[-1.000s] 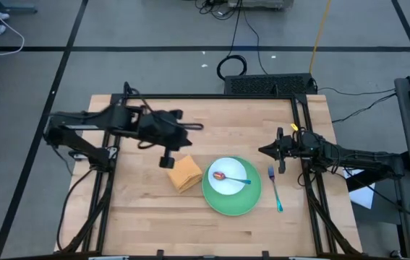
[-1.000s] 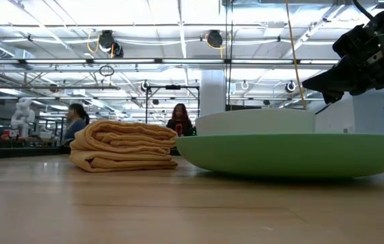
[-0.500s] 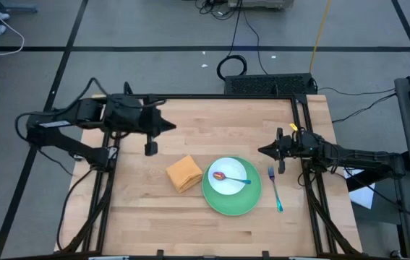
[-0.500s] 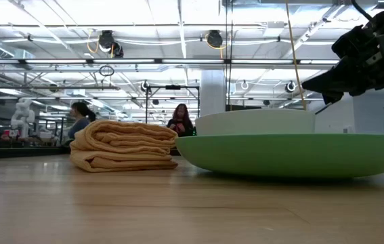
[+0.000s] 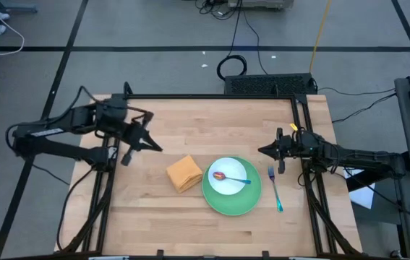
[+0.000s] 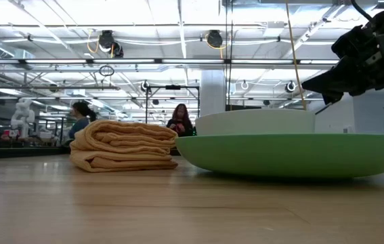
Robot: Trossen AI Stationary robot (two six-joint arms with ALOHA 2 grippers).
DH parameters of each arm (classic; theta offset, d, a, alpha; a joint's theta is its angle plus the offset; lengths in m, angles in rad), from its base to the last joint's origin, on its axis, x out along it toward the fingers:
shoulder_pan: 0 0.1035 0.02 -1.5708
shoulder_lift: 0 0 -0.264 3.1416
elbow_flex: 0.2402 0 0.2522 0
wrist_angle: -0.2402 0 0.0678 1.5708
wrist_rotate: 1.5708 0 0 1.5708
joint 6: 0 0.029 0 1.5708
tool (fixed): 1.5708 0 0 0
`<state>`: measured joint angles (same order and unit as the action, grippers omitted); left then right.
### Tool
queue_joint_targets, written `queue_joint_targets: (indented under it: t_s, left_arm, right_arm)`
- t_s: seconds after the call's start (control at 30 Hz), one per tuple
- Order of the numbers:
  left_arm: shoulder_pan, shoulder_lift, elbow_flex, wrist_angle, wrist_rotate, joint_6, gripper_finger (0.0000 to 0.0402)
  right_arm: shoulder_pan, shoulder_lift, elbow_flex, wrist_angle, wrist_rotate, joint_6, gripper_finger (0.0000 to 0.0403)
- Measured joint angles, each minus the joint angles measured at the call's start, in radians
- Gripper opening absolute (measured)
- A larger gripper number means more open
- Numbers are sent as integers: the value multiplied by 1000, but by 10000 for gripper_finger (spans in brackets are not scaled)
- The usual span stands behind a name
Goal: Set table place
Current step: Return to Home Position
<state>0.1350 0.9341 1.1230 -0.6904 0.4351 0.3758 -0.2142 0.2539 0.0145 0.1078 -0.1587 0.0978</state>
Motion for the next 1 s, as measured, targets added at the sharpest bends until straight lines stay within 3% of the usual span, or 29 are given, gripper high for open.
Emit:
queue_joint_targets:
  t_s: [0.2, 0.37, 0.67, 0.83, 1.0]
  left_arm:
    - [76, -109, -115, 198, -9, -112, 0]
    - [103, -156, -166, 254, -170, -288, 0]
    - [62, -196, -241, 277, -197, -274, 0]
    - [13, -262, -376, 422, -231, -290, 0]
    - [-26, -339, -501, 440, -307, -312, 0]
  right_arm:
    - [0, 0, 0, -2, 0, 21, 0]
    - [0, 0, 0, -3, 0, 14, 0]
    - [0, 0, 0, -3, 0, 13, 0]
    - [0, 0, 0, -3, -3, 3, 0]
    - [0, 0, 0, 2, -6, -3, 0]
